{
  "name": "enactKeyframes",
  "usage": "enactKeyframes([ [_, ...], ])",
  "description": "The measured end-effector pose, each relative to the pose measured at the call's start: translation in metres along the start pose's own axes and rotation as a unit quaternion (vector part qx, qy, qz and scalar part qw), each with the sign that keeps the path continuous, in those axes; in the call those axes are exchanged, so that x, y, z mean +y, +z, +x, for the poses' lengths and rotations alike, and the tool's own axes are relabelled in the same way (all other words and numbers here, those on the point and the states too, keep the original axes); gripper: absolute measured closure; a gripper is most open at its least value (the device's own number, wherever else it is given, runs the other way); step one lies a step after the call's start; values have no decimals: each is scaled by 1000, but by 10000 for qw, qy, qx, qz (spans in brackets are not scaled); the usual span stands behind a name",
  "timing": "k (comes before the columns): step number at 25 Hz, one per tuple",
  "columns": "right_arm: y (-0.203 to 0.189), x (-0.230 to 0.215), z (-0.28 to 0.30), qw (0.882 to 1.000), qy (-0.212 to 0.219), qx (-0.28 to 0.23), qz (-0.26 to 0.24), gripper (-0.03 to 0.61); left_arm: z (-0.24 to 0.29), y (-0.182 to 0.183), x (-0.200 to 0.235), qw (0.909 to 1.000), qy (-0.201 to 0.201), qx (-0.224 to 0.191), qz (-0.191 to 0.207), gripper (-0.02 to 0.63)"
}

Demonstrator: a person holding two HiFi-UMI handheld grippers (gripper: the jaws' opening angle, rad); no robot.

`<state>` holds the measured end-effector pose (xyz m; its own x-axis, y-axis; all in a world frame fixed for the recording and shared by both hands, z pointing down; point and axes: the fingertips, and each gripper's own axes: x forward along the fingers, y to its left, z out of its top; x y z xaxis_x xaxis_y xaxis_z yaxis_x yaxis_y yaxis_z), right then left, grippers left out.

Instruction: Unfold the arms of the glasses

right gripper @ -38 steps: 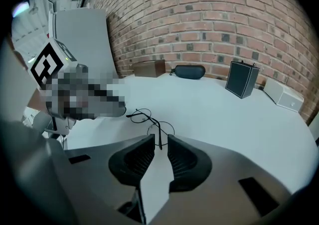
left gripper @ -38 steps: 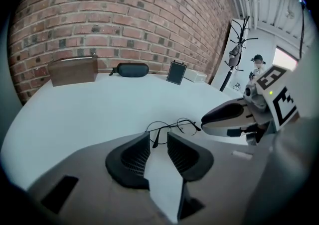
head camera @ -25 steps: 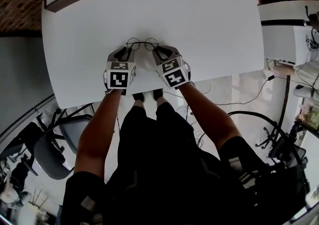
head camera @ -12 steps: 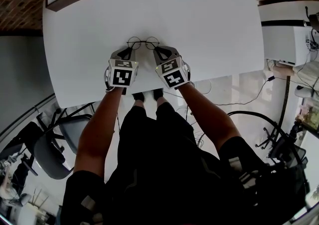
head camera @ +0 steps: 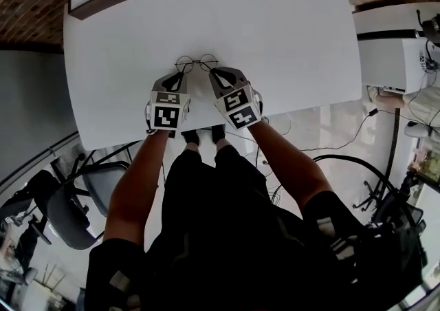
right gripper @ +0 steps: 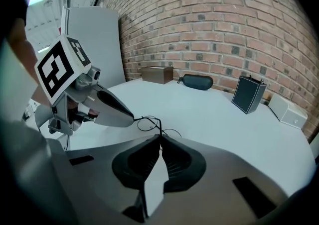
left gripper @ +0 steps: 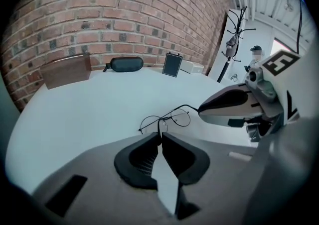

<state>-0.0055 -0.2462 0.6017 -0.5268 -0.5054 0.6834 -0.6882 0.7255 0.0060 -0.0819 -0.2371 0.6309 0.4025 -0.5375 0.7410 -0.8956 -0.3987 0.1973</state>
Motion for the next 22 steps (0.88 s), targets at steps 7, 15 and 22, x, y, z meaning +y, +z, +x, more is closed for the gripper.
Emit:
enactKeyframes([
  [7,11,16,-14,9991,181,-230,-316,558,-14,2,-13,9999,-19,-141,-73,578],
  [15,-3,36,-22,9976,402,-171,-537,558,-19,-10,-28,9997,-71,-194,-130,578],
  [22,-23,51,-19,9960,586,20,-672,557,-12,-23,-43,9998,-193,-72,-19,578],
])
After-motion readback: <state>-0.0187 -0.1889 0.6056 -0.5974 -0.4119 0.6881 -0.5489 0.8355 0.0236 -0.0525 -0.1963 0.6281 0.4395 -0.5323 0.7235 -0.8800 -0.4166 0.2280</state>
